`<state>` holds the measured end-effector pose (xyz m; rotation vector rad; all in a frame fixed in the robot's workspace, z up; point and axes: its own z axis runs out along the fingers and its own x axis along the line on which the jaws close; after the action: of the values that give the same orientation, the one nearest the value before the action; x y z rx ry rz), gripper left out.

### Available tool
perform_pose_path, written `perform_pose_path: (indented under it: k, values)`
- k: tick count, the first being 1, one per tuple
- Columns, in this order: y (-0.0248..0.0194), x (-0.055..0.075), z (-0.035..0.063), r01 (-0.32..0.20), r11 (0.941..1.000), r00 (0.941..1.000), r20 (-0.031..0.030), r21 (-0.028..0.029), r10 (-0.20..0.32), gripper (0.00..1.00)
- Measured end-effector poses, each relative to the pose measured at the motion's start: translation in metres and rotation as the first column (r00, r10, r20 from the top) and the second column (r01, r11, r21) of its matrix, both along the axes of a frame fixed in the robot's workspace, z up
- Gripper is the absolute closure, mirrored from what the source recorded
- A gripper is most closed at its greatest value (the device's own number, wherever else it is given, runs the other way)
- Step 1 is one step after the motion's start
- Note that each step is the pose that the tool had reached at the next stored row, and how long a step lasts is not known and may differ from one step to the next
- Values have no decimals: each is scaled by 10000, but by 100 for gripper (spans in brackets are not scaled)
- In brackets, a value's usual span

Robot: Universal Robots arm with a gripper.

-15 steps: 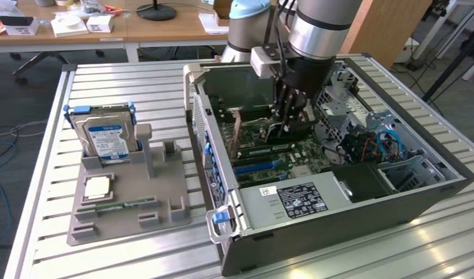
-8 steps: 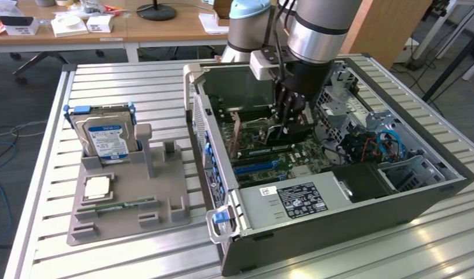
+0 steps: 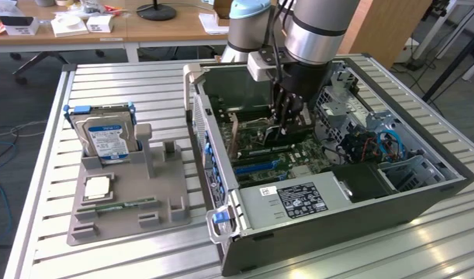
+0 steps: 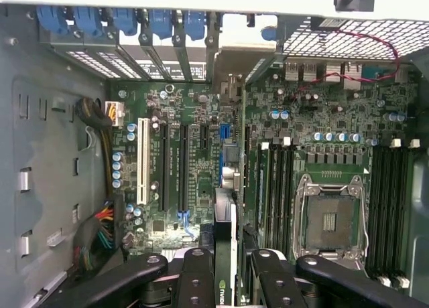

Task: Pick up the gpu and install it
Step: 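Insert the gpu into the slot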

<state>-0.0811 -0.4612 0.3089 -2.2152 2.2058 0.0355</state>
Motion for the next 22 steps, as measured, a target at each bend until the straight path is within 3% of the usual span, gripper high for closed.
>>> perform_pose_path:
  k: [16,22]
  values:
    - [-1,-1,-175,0,10000,10000,-2,-8,0,74]
    - [0,-14,-182,3,10000,10000,-1,-7,-3,74]
